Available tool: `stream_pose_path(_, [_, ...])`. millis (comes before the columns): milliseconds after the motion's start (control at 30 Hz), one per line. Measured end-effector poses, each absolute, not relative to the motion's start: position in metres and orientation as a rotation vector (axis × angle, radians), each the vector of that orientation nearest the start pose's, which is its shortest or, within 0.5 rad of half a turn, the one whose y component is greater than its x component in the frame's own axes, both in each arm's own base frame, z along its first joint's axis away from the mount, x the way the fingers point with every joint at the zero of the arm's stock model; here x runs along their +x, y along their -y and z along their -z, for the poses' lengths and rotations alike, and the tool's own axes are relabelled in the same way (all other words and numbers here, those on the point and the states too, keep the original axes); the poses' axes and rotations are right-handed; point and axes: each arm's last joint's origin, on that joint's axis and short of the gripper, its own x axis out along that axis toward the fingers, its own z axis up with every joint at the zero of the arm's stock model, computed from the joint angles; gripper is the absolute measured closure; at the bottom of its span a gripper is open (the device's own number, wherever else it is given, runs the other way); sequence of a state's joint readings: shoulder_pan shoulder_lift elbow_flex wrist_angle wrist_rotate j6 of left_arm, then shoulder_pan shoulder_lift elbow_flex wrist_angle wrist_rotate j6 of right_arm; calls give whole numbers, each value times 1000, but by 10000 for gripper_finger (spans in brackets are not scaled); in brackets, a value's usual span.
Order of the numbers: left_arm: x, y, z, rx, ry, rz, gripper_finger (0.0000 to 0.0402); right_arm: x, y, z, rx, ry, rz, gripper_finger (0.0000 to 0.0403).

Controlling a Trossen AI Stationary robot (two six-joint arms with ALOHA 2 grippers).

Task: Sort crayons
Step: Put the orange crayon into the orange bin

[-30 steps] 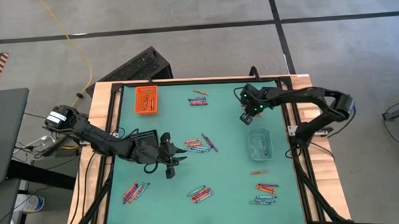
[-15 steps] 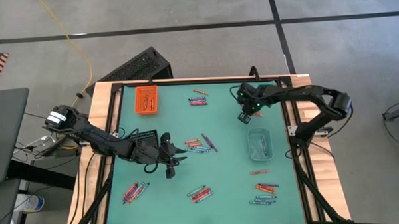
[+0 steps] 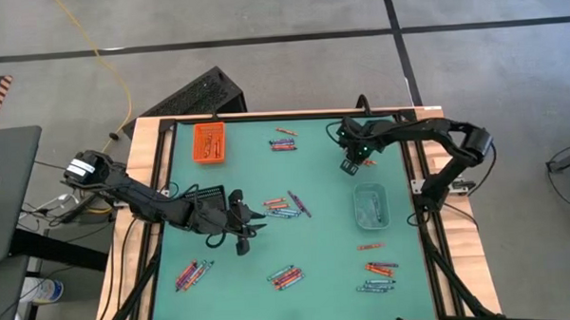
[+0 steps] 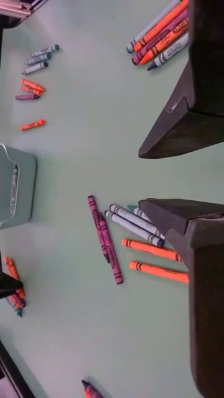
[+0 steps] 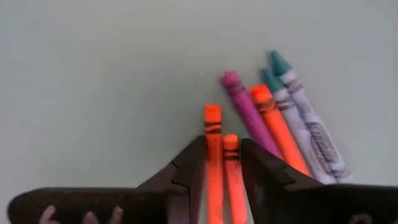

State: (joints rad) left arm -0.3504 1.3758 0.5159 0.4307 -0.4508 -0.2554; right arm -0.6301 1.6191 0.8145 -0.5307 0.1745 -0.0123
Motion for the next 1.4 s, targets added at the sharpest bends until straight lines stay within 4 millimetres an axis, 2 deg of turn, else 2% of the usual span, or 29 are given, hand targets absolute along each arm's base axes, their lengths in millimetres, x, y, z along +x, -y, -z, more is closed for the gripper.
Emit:
stream_pose_path(167, [248, 77, -177, -84, -379, -149, 299, 217, 160, -130, 284, -1380, 650, 273])
stream_pose_path(267, [248, 77, -177, -84, -379, -149, 299, 219, 158, -129, 275, -1387, 638, 283])
stream_pose_path(567, [248, 77, -177, -86, -379, -149, 299, 225, 145, -137, 221, -1360, 599, 380])
stream_pose_path(667, [248, 77, -177, -87, -379, -149, 299, 228, 140, -142, 228, -1321, 556, 398])
stream_pose_path(800, [248, 77, -177, -87, -379, -149, 299, 233, 131, -153, 254, -1233, 462, 401])
stream_pose_path(933, [248, 77, -178, -85, -372, -148, 299, 244, 117, -173, 250, -1065, 346, 403])
stream_pose_path(1133, [248, 77, -178, -87, -373, -149, 299, 249, 101, -190, 274, -975, 360, 400])
stream_pose_path(1267, [248, 77, -178, -87, -373, -149, 299, 250, 84, -184, 329, -1048, 350, 384])
stream_pose_path(1400, [248, 77, -178, -83, -374, -148, 299, 262, 54, -170, 277, -1122, 260, 353])
